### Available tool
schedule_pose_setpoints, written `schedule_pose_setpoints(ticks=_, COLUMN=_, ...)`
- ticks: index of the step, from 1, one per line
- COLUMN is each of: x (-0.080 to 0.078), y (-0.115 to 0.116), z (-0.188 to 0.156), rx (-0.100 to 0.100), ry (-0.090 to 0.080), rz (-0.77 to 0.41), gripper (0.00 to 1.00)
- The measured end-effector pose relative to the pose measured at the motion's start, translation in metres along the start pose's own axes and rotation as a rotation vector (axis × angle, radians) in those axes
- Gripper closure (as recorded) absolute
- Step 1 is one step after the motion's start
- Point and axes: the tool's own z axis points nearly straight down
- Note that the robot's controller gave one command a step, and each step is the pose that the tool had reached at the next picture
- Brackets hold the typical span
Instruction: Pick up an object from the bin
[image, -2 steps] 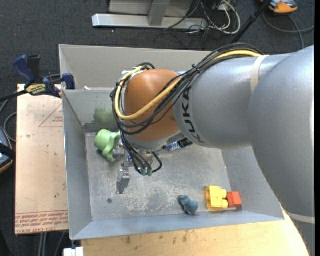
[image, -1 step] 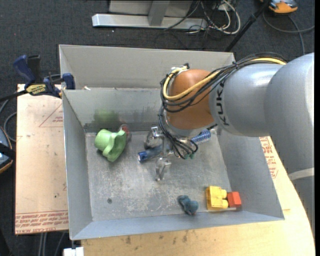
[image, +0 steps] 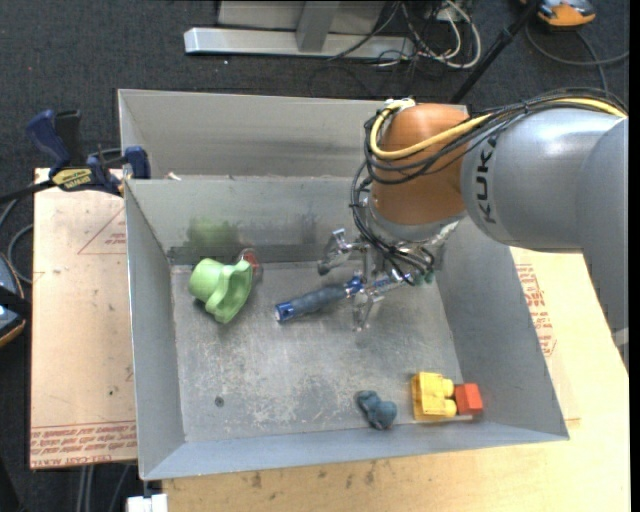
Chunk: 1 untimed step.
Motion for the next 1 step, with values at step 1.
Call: schedule_pose_setpoints(ticks=1, x=0.0081, y=-0.0327, z=0.0013, rx=-0.002, ry=0.003, rz=-0.064, gripper=0.00)
